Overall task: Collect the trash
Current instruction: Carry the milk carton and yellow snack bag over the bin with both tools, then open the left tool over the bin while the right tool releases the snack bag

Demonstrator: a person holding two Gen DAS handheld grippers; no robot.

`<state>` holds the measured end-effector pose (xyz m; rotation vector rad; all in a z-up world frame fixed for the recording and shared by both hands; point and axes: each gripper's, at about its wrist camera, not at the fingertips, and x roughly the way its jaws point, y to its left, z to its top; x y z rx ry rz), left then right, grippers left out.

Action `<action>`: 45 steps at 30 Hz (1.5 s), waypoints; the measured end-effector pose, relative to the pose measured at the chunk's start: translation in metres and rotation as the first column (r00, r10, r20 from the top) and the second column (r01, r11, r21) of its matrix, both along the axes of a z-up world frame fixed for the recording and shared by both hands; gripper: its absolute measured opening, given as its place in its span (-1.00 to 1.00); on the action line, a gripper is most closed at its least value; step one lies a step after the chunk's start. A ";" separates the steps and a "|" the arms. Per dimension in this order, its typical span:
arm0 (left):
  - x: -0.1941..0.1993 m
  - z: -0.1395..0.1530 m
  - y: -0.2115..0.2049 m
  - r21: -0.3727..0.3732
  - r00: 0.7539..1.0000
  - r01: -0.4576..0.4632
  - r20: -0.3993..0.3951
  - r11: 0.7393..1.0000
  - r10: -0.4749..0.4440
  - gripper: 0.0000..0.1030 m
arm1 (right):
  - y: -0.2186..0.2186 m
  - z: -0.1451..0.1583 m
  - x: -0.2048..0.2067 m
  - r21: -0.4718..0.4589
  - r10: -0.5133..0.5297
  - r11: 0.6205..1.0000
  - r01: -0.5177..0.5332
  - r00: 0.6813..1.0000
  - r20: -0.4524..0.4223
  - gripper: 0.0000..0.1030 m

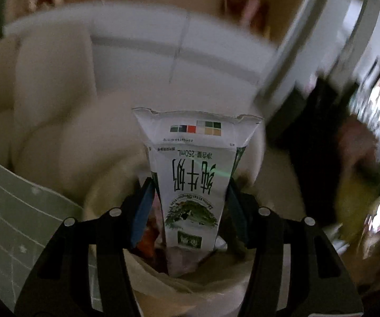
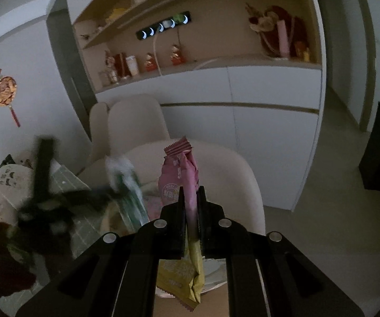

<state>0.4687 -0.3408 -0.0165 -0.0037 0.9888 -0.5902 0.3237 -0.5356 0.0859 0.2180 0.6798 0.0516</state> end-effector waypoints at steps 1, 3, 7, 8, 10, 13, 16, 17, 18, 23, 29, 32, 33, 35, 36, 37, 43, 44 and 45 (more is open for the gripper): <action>0.005 -0.022 -0.013 0.057 0.998 0.037 -0.048 0.998 -0.034 -0.01 | -0.002 -0.003 0.004 -0.003 -0.001 1.000 0.001 1.000 -0.010 -0.82; 0.007 -0.047 -0.024 0.100 0.992 0.074 -0.110 0.992 -0.063 -0.02 | -0.006 -0.008 0.011 -0.013 -0.004 1.000 0.004 1.000 -0.029 -0.82; 0.010 -0.066 -0.032 0.087 0.984 0.097 -0.158 0.992 -0.082 -0.02 | -0.011 -0.021 0.028 -0.012 -0.007 1.000 0.006 0.998 -0.063 -0.82; 0.012 -0.066 -0.031 0.074 0.984 0.091 -0.163 0.993 -0.078 -0.02 | -0.013 -0.025 0.033 -0.002 -0.008 1.000 0.007 0.997 -0.070 -0.82; 0.016 -0.065 -0.024 0.030 0.982 0.069 -0.180 0.997 -0.063 -0.02 | -0.012 -0.031 0.040 0.012 -0.004 1.000 0.005 0.997 -0.079 -0.82; 0.017 -0.057 -0.009 -0.035 0.982 0.036 -0.186 0.999 -0.042 0.06 | -0.007 -0.041 0.050 0.033 0.010 0.999 -0.007 0.996 -0.094 -0.82; 0.013 -0.041 0.008 -0.088 0.987 0.009 -0.156 0.996 -0.022 0.17 | 0.003 -0.048 0.062 0.053 0.033 0.998 -0.027 0.994 -0.106 -0.82; 0.010 -0.035 0.020 -0.099 0.989 -0.001 -0.146 0.995 -0.014 0.17 | 0.008 -0.050 0.066 0.059 0.043 0.998 -0.037 0.993 -0.109 -0.82; 0.008 -0.029 0.026 -0.104 0.991 -0.013 -0.131 0.994 -0.001 0.18 | 0.014 -0.052 0.070 0.064 0.058 0.997 -0.051 0.992 -0.112 -0.82; -0.014 -0.001 0.066 -0.087 0.993 -0.113 -0.046 0.990 0.109 0.18 | 0.042 -0.062 0.087 0.091 0.123 0.990 -0.111 0.983 -0.133 -0.82; -0.033 0.002 0.110 -0.085 0.976 -0.216 -0.048 0.973 0.212 0.18 | 0.089 -0.086 0.108 0.131 0.236 0.968 -0.212 0.951 -0.201 -0.82; -0.043 -0.002 0.128 -0.087 0.969 -0.243 -0.059 0.966 0.238 0.18 | 0.115 -0.111 0.120 0.095 0.287 0.958 -0.271 0.910 -0.299 -0.82; -0.045 -0.002 0.133 -0.087 0.968 -0.248 -0.060 0.965 0.243 0.18 | 0.121 -0.122 0.124 0.053 0.283 0.958 -0.283 0.894 -0.347 -0.82; -0.052 -0.006 0.139 -0.081 0.965 -0.259 -0.053 0.962 0.255 0.18 | 0.123 -0.134 0.126 0.026 0.267 0.960 -0.279 0.884 -0.384 -0.82; -0.057 -0.007 0.143 -0.075 0.964 -0.265 -0.044 0.961 0.262 0.18 | 0.121 -0.137 0.126 0.030 0.259 0.963 -0.269 0.882 -0.393 -0.82; -0.060 -0.008 0.143 -0.070 0.963 -0.268 -0.036 0.961 0.266 0.18 | 0.119 -0.138 0.126 0.038 0.255 0.964 -0.262 0.883 -0.394 -0.82; -0.075 -0.012 0.154 -0.064 0.953 -0.301 -0.037 0.951 0.300 0.18 | 0.126 -0.124 0.116 -0.009 0.250 0.962 -0.272 0.896 -0.367 -0.79; -0.076 -0.012 0.155 -0.064 0.953 -0.304 -0.035 0.950 0.302 0.18 | 0.128 -0.120 0.114 -0.017 0.249 0.962 -0.273 0.900 -0.358 -0.75; -0.081 -0.010 0.156 -0.067 0.952 -0.306 -0.030 0.950 0.305 0.18 | 0.127 -0.113 0.110 -0.024 0.250 0.961 -0.274 0.904 -0.346 -0.54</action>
